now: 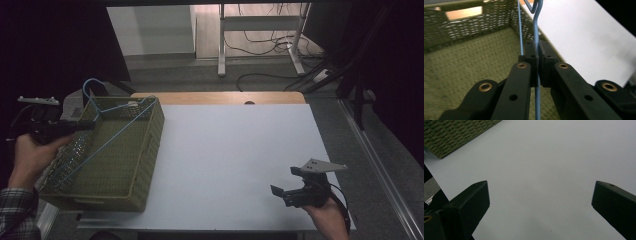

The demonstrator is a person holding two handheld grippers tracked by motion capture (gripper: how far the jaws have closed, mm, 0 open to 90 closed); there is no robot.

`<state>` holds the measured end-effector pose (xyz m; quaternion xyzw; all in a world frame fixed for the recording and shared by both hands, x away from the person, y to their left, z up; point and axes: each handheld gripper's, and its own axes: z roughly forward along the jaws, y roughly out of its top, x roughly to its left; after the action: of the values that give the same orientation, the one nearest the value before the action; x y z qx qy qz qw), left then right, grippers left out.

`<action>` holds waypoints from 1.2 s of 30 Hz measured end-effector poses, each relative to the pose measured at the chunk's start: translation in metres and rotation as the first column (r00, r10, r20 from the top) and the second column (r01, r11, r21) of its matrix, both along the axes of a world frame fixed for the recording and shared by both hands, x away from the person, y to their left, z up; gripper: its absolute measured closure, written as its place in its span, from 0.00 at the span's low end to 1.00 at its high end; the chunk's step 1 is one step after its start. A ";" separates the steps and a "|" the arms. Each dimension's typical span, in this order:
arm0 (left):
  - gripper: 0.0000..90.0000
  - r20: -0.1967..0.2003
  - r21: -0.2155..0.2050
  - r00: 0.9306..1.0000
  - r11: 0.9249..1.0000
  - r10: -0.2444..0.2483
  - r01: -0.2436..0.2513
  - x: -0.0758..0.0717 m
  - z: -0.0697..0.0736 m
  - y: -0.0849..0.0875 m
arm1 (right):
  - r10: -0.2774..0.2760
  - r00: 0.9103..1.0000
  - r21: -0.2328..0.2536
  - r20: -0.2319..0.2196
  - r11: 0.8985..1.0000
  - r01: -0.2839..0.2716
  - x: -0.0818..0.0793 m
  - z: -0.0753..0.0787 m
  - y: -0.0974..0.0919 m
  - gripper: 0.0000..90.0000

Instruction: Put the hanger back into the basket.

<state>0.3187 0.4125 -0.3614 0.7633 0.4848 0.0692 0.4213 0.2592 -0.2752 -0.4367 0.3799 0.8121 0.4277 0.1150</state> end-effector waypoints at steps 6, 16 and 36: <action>0.97 -0.007 -0.001 1.000 1.000 0.021 -0.021 0.004 -0.018 0.011 | -0.004 1.000 -0.002 -0.003 1.000 0.004 0.001 -0.001 -0.001 0.02; 0.97 -0.033 -0.015 0.999 0.999 0.032 -0.033 0.011 -0.063 0.013 | -0.005 1.000 -0.009 -0.017 1.000 0.005 0.002 -0.006 -0.001 0.02; 0.63 -0.060 0.126 0.981 0.977 0.182 -0.173 0.012 -0.082 0.010 | -0.006 1.000 -0.013 -0.013 1.000 0.006 0.002 -0.008 -0.003 0.02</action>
<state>0.3307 0.4228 -0.4431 0.7428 0.5608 0.1083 0.3492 0.2610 -0.2779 -0.4442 0.3843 0.8145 0.4197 0.1132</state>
